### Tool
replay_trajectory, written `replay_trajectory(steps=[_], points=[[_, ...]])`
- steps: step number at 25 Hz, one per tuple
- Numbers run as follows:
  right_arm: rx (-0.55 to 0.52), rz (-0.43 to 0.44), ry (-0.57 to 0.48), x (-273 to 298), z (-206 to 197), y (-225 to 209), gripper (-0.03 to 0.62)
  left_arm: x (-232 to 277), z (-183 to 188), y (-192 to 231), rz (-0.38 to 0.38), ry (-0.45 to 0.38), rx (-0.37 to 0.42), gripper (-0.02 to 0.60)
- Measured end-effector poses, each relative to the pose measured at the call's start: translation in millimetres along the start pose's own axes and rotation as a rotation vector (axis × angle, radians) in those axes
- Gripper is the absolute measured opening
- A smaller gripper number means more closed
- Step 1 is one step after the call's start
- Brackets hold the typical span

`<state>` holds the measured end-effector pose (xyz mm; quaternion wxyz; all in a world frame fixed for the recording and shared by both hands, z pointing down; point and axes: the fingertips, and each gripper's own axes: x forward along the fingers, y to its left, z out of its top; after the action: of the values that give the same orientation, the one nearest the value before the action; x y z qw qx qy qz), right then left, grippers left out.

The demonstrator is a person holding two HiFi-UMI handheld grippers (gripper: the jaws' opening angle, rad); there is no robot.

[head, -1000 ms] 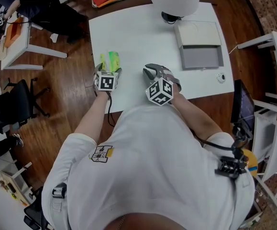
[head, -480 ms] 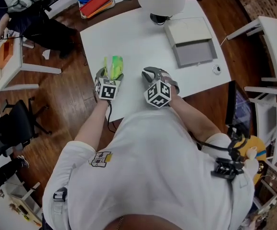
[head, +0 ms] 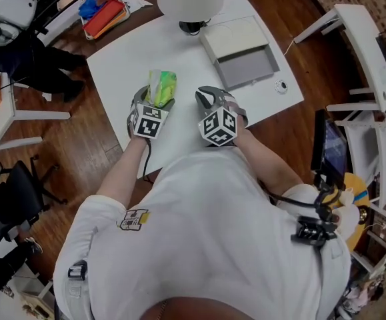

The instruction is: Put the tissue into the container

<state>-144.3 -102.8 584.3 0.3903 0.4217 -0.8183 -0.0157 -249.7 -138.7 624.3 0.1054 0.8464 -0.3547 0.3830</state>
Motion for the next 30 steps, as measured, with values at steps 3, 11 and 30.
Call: replay_trajectory(steps=[3,11,30], points=[[-0.002,-0.027,-0.023,-12,-12,-35,0.038,14,34,-26,-0.021,-0.026,0.049,0.391],[0.019,-0.076,-0.096,-49,-53,-142,0.037,45,152,-108,-0.073,-0.105,0.193,0.391],[0.049,-0.064,-0.138,-79,-136,-248,0.037,143,219,-218,-0.316,0.083,0.561,0.393]])
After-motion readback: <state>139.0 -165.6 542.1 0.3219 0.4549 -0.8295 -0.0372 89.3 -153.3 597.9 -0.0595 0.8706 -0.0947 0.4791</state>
